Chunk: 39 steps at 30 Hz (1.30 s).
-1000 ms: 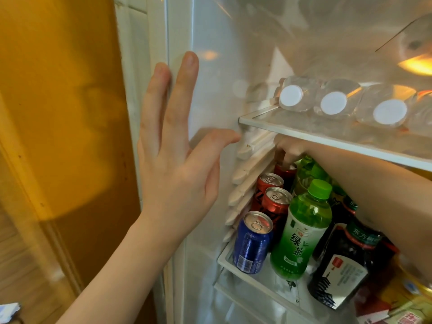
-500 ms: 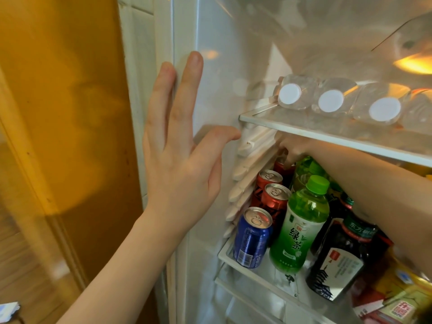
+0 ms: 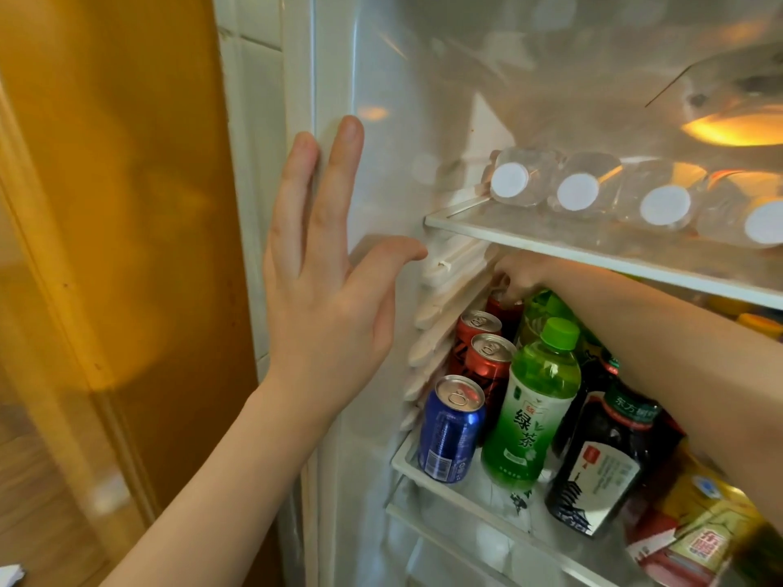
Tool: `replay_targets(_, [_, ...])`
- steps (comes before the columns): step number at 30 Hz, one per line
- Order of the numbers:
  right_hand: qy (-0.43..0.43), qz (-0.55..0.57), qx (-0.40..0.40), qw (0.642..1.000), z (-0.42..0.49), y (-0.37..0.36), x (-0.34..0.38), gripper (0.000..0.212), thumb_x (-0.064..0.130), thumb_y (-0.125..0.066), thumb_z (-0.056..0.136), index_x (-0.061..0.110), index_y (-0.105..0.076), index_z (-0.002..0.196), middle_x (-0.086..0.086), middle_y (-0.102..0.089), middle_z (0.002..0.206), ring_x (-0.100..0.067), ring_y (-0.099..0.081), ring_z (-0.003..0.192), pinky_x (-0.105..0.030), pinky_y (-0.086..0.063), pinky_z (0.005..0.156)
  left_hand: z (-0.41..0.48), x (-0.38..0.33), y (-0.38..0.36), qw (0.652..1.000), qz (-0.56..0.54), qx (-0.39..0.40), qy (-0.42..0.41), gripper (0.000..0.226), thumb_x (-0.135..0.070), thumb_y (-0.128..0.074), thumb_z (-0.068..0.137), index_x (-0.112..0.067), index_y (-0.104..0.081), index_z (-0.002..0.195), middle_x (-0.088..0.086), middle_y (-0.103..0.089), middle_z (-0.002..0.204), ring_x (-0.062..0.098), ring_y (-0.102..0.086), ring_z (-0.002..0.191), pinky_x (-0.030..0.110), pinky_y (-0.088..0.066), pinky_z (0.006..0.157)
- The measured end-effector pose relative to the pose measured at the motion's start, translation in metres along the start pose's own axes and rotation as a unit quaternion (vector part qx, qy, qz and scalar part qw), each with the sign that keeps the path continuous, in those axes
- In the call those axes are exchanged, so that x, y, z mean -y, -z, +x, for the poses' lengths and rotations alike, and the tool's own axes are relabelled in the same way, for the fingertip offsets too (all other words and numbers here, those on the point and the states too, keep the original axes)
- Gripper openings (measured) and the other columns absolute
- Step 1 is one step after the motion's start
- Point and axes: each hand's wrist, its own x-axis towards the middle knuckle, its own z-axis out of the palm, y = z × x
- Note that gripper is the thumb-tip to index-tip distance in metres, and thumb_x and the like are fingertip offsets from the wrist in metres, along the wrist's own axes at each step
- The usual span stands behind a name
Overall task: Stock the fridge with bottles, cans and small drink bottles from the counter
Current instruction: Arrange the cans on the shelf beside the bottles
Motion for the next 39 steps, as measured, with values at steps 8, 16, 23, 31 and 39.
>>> replay_targets(8, [0.016,0.014,-0.025,0.999,-0.016,0.002,0.013,0.030,0.031,-0.063,0.083,0.010,-0.068,0.105,-0.011,-0.068,0.103,-0.029,-0.063,0.093,-0.030,-0.047,0.074,0.000,0.000,0.003,0.999,-0.005,0.034,0.011,0.020,0.000,-0.056,0.090,-0.010,-0.073,0.083,0.023,-0.029,0.139,0.047,-0.026,0.131,0.041,-0.019,0.116])
replay_targets(16, [0.041,-0.038,0.030,0.998,-0.033,-0.002,0.028,0.044,0.056,-0.064,0.077,0.022,-0.069,0.104,0.002,-0.063,0.108,-0.018,-0.057,0.098,-0.034,-0.048,0.089,0.002,-0.002,0.005,0.999,-0.006,0.037,0.021,0.021,-0.001,-0.057,0.091,-0.011,-0.073,0.083,0.024,-0.031,0.139,0.046,-0.026,0.131,0.028,-0.012,0.115])
replay_targets(23, [0.028,-0.061,0.013,0.998,-0.024,-0.008,0.031,0.058,0.067,-0.061,0.073,0.019,-0.068,0.106,0.000,-0.065,0.105,-0.020,-0.058,0.095,-0.031,-0.049,0.083,0.001,-0.001,0.004,1.000,0.003,0.027,0.013,0.022,-0.002,-0.056,0.091,-0.012,-0.074,0.083,0.025,-0.031,0.139,0.046,-0.026,0.132,0.030,-0.014,0.115])
replay_targets(31, [0.068,-0.060,0.030,0.995,-0.020,0.001,0.028,0.029,0.027,-0.076,0.073,0.001,-0.071,0.086,-0.003,-0.059,0.074,-0.012,-0.051,0.062,-0.007,-0.034,0.040,0.001,0.000,0.002,0.999,0.008,0.027,0.015,0.022,0.000,-0.056,0.091,-0.013,-0.074,0.084,0.032,-0.039,0.137,0.048,-0.028,0.131,0.030,-0.016,0.115])
replay_targets(39, [0.057,-0.069,0.030,0.996,-0.011,-0.002,0.011,0.044,0.020,-0.075,0.077,0.013,-0.061,0.118,0.000,-0.058,0.105,-0.013,-0.048,0.087,-0.022,-0.039,0.062,0.001,-0.001,0.001,0.999,0.007,0.026,0.017,0.024,0.002,-0.056,0.089,-0.013,-0.074,0.083,0.029,-0.037,0.137,0.048,-0.028,0.130,0.027,-0.014,0.113])
